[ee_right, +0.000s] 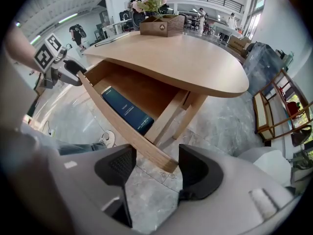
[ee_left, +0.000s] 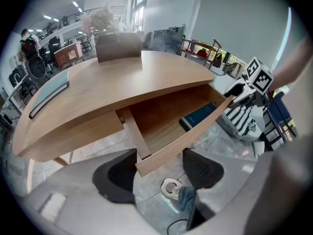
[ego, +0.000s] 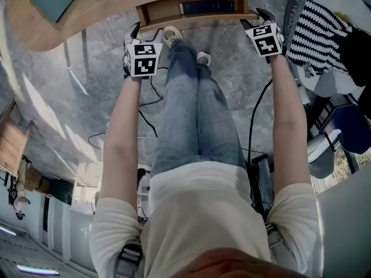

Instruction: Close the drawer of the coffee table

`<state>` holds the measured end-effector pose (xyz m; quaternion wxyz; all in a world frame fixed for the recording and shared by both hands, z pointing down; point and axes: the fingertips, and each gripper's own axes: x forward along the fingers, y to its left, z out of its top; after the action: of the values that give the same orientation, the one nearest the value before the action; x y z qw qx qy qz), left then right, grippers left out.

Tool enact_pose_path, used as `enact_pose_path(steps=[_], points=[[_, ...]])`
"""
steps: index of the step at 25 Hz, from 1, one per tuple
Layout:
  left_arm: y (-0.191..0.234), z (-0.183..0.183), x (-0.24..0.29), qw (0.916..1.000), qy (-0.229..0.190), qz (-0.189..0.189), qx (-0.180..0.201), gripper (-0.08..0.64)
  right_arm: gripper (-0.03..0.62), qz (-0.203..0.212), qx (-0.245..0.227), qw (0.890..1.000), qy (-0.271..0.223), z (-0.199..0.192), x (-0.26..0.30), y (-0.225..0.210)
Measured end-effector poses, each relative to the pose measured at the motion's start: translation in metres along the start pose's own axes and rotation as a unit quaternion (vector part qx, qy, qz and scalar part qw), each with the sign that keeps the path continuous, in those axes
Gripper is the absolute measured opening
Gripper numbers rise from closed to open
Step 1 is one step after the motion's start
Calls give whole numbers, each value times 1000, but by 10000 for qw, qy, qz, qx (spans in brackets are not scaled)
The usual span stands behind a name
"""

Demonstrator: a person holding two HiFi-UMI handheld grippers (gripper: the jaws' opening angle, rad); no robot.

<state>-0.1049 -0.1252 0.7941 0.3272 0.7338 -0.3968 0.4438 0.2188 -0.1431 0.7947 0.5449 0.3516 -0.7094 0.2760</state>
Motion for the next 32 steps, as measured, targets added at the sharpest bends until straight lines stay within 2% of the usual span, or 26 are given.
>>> enact_pose_path(steps=[17, 26, 32], points=[[22, 33, 9, 9995, -262, 140, -48, 301, 272, -128, 66, 9998, -133, 33, 6, -21], [30, 44, 12, 9981, -328, 245, -459, 308, 275, -151, 78, 9997, -167, 45, 11, -32], [34, 50, 12, 9953, -544, 249, -766, 310, 276, -224, 144, 9993, -262, 50, 12, -38]])
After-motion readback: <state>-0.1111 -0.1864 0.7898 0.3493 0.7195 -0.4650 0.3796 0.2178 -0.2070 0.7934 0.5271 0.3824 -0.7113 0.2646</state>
